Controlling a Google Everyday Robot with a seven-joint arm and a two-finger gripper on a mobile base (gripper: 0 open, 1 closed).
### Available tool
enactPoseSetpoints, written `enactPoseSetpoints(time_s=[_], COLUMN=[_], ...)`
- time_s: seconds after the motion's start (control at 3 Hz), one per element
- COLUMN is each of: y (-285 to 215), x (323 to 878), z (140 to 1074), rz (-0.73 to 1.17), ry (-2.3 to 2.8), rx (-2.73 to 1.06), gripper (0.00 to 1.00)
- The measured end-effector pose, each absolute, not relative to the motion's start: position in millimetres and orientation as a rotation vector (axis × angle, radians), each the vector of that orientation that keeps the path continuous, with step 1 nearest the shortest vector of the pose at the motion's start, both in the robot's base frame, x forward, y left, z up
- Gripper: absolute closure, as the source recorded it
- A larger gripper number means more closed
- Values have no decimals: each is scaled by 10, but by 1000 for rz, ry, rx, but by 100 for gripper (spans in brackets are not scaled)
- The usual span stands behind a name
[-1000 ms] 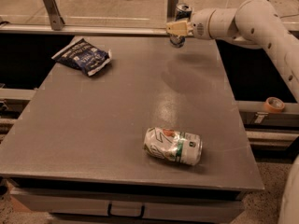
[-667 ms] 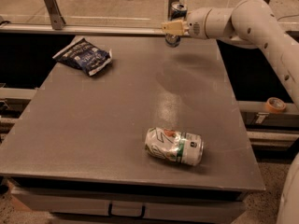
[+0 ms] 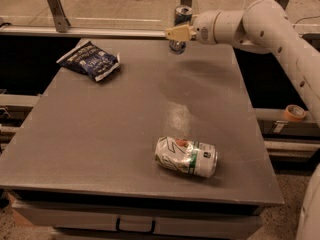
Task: Move redbull can near blue chip bag
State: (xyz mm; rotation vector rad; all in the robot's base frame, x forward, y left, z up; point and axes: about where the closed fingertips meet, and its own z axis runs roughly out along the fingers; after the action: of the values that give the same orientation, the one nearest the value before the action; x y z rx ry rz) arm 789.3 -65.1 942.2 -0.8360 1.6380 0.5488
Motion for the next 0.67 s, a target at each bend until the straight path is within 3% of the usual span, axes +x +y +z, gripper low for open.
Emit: enactPoseSetpoints(time_s=[0.67], y=[369], x=[7380], z=[9366], rz=[749], ry=[1522], rx=[-1066], gripper=[100])
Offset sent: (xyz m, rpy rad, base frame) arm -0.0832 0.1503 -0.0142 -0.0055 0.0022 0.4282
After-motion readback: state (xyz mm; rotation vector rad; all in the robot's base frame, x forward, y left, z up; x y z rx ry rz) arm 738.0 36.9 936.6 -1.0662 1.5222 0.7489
